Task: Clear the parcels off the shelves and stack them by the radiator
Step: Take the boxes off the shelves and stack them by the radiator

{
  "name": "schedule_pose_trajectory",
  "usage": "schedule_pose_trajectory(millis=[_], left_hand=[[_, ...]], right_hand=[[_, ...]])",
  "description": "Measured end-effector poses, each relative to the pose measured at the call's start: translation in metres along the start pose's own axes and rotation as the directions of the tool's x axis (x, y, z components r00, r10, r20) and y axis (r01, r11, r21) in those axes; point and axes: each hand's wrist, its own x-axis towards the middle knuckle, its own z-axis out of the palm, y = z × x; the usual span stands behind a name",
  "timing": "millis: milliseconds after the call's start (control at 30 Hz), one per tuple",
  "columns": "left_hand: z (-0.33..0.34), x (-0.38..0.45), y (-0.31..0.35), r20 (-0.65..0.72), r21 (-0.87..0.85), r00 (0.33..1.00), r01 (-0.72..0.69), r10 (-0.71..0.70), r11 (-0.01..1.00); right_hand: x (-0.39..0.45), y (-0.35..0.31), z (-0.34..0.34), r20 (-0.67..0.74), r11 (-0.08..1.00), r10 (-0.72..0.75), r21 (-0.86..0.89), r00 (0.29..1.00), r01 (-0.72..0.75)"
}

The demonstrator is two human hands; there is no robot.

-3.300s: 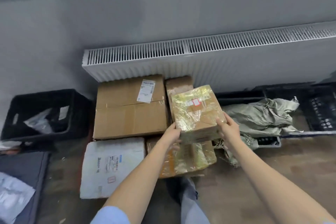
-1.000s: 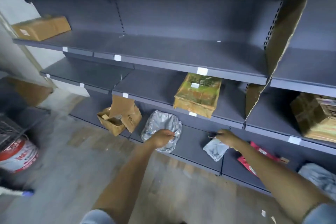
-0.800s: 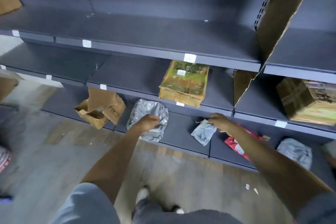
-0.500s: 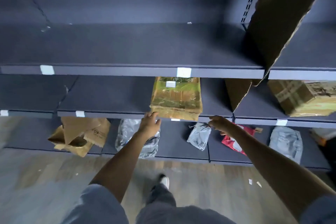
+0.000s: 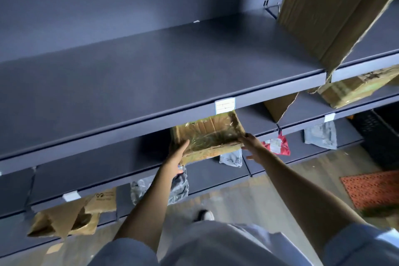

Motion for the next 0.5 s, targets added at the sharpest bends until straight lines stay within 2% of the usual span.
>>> schedule_pose_trajectory(millis=[167, 233, 300, 367, 500], left_hand=[[-0.001, 0.006, -0.008, 0.064, -0.147, 0.996, 0.064, -0.055, 0.987], [-0.003, 0.004, -0.016, 0.112, -0.132, 0.991, 0.086, -0.071, 0.987], [-0.003, -0.005, -0.029, 0.185, -0.115, 0.972, 0.166, -0.143, 0.979], [0.004, -0.017, -0.048, 0.256, -0.099, 0.952, 0.202, -0.171, 0.974], [0.031, -0.047, -0.088, 0.353, -0.037, 0.922, 0.184, -0.160, 0.982]], right_hand=[[-0.005, 0.017, 0.007, -0.119, 0.996, -0.016, 0.082, 0.993, 0.026], [-0.009, 0.026, 0.004, -0.183, 0.993, -0.028, 0.109, 0.983, 0.048], [-0.014, 0.036, -0.002, -0.234, 0.990, -0.048, 0.121, 0.971, 0.078], [-0.023, 0.051, -0.013, -0.234, 0.988, -0.056, 0.127, 0.971, 0.088], [-0.049, 0.095, -0.047, -0.225, 0.982, -0.072, 0.153, 0.972, 0.108]])
